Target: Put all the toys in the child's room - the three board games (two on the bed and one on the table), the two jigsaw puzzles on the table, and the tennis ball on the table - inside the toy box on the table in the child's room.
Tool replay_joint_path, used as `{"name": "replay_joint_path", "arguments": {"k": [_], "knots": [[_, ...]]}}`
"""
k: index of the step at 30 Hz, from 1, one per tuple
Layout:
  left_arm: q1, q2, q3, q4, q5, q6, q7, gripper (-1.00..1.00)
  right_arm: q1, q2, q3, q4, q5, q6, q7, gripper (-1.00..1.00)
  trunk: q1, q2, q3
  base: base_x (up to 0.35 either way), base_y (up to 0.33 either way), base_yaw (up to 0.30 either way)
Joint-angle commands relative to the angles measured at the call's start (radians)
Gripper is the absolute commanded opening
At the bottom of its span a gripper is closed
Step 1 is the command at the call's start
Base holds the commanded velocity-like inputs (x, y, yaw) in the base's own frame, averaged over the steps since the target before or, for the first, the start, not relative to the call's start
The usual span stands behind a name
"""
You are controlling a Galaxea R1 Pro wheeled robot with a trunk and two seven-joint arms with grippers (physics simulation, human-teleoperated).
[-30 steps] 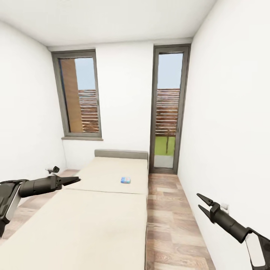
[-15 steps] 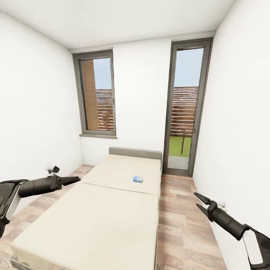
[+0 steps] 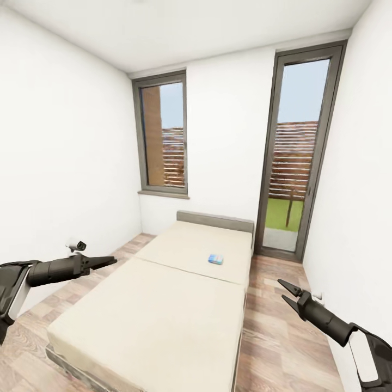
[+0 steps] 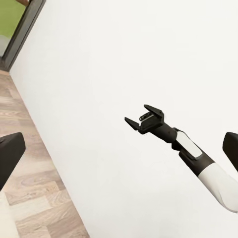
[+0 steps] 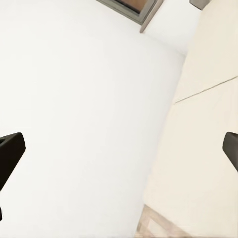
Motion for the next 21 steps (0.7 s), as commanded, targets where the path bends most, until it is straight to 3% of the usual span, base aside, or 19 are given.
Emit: {"name": "replay_joint_path", "arguments": {"k": [1,7,21], "knots": [[-0.001,0.0,0.0,0.0,-0.001,0.011,-0.004,1.0,0.0,0.0,-0.002,0.0,0.0,0.005,0.003,1.0,0.0,-0.001,-0.001,0.0,-0.281,0.276],[-0.001,0.0,0.0,0.0,0.001,0.011,-0.004,1.0,-0.001,0.0,-0.001,0.0,0.0,0.005,0.003,1.0,0.0,-0.001,-0.006,0.0,-0.129,0.276],[-0.001,0.0,0.0,0.0,0.001,0.011,-0.004,1.0,-0.002,0.002,-0.001,0.0,0.0,0.005,0.003,1.0,0.0,-0.001,-0.017,0.0,-0.008,0.276]]}}
